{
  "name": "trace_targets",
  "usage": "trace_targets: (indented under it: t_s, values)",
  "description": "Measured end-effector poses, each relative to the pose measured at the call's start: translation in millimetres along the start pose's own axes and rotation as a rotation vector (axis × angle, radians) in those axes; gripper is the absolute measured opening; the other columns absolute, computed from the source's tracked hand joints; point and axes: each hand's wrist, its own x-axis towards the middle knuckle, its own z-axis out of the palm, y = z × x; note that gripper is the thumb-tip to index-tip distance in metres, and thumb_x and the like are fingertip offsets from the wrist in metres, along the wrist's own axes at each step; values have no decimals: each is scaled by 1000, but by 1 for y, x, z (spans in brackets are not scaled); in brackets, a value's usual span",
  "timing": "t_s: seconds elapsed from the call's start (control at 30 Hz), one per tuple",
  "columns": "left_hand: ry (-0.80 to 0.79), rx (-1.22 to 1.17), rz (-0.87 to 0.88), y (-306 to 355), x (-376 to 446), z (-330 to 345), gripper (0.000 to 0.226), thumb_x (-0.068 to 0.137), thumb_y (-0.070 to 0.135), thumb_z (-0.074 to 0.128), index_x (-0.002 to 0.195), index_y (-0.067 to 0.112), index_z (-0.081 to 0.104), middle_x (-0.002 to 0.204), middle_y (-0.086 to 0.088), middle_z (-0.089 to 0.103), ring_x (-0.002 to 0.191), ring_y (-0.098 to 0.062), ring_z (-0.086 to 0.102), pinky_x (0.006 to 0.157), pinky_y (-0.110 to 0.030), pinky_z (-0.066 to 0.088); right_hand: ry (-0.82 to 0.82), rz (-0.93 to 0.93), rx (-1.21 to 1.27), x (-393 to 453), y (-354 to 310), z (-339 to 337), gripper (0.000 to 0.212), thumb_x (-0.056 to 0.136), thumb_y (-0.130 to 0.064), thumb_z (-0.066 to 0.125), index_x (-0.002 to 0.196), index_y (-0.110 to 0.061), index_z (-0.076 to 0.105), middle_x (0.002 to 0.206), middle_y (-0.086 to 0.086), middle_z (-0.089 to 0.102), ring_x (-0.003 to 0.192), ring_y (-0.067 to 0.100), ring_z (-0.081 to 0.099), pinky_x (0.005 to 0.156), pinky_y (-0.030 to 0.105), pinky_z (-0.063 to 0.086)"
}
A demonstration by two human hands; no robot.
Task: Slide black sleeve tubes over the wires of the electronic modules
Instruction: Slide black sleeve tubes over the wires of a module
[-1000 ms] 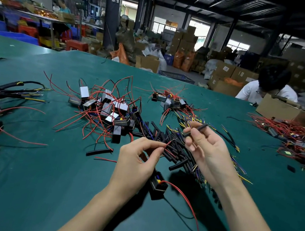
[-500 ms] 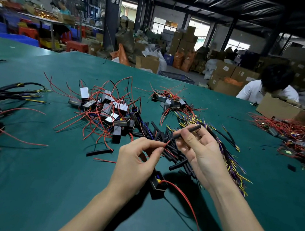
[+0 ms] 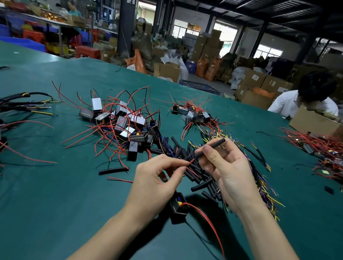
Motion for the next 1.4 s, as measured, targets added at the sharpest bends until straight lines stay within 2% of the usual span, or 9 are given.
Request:
trace_targets:
  t_s: [0.2, 0.43, 0.63, 0.8, 1.0, 1.07, 1.13, 1.2, 1.4]
  values:
    - [10, -88, -81, -1, 1, 1, 19, 80, 3, 72, 87, 20, 73, 79, 11, 73, 73, 1, 66, 70, -12, 48, -51, 69, -192, 0, 7, 2, 2, 78, -13, 69, 77, -14, 67, 68, 1, 67, 58, 10, 55, 57, 18, 45]
    - [19, -124, -133, -2, 1, -2, 20, 72, 7, 79, 84, 19, 69, 71, 5, 71, 67, -7, 66, 66, -16, 50, -74, 109, -290, -3, 7, 3, 13, 86, -11, 65, 74, -13, 70, 56, 0, 54, 48, 8, 40, 50, 13, 34]
    - [-113, 170, 46, -5, 8, -24, 23, 65, 29, 83, 80, 15, 71, 75, 8, 66, 72, -7, 57, 69, -14, 41, -73, 113, -342, -4, 8, 3, 7, 86, -8, 66, 81, -10, 71, 58, -6, 58, 53, 5, 47, 52, 13, 37]
    - [-302, 156, -30, -10, 14, -39, 10, 73, 18, 81, 68, 20, 72, 62, 14, 66, 56, 0, 53, 55, -8, 35, -94, 117, -354, -2, 12, 0, 6, 86, -10, 67, 86, -7, 72, 58, -7, 59, 53, 5, 47, 51, 12, 37]
    - [-334, 150, -77, -14, 14, -39, 14, 78, 14, 77, 67, 22, 71, 54, 21, 61, 47, 7, 48, 50, -5, 32, -187, 161, -469, -2, 14, 6, 10, 86, -16, 68, 83, -7, 73, 60, -2, 61, 50, 8, 44, 52, 16, 37]
    - [-359, 136, -115, -15, 16, -40, 12, 77, 15, 77, 69, 21, 72, 58, 17, 65, 49, 4, 53, 52, -9, 38, -220, 157, -534, -2, 13, 8, 10, 85, -16, 69, 80, -9, 73, 61, 2, 62, 50, 8, 45, 52, 16, 37]
    - [-409, 48, -219, -16, 18, -43, 8, 74, 19, 79, 77, 16, 73, 69, 5, 72, 61, -8, 63, 61, -28, 52, -255, 162, -566, -3, 11, 10, 10, 84, -15, 70, 75, -16, 73, 59, -4, 64, 50, 3, 49, 51, 12, 37]
    - [-434, -38, -289, -13, 19, -47, 26, 65, 31, 81, 84, 15, 72, 74, -5, 73, 67, -18, 65, 64, -36, 52, -287, 162, -593, -4, 12, 12, 13, 83, -14, 71, 73, -21, 72, 54, -9, 62, 50, 0, 50, 51, 10, 38]
    - [-224, -105, -202, 2, 21, -35, 6, 78, 15, 75, 84, 17, 74, 79, -2, 71, 71, -11, 62, 68, -26, 51, -313, 113, -811, -5, 13, 19, 15, 77, -26, 77, 73, -11, 74, 57, 7, 59, 56, 8, 46, 59, 28, 39]
